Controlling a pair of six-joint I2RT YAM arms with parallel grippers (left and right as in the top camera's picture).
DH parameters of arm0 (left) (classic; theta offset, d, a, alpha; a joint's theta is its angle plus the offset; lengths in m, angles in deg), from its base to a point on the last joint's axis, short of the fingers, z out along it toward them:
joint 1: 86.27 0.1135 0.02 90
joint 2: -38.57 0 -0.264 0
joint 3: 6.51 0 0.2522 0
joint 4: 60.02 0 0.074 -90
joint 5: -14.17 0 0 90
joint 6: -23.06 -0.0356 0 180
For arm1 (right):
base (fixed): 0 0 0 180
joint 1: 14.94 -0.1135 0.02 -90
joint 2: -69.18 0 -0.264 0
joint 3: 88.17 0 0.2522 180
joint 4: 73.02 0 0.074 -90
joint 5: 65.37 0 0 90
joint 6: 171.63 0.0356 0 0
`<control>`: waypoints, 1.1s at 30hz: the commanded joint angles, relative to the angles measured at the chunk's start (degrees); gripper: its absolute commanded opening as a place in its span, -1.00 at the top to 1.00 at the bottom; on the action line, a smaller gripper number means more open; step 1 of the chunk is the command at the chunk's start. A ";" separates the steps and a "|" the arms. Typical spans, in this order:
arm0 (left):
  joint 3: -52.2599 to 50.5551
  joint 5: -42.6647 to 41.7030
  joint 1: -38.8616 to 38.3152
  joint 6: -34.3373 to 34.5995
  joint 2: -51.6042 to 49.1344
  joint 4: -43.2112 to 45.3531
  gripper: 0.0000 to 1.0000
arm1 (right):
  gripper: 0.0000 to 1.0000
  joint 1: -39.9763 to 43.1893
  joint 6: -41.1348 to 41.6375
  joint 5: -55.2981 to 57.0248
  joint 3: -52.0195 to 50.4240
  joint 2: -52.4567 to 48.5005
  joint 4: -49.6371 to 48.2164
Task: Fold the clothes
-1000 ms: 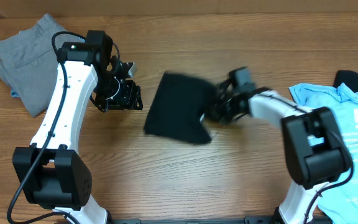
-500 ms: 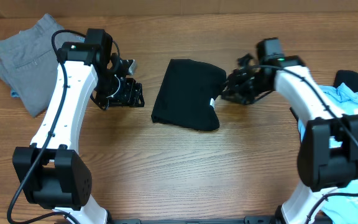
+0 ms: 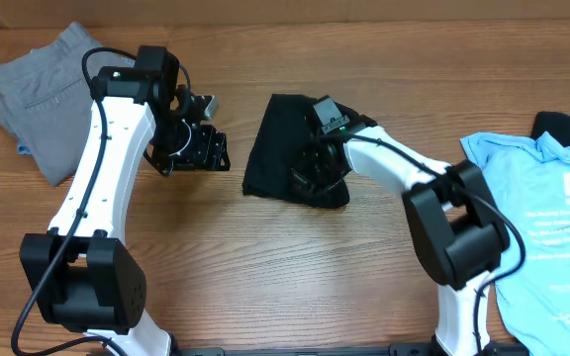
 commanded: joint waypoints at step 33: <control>-0.76 -14.53 -12.17 -17.55 -10.47 23.45 -0.29 | 0.38 21.64 -35.50 -2.80 4.72 8.72 27.54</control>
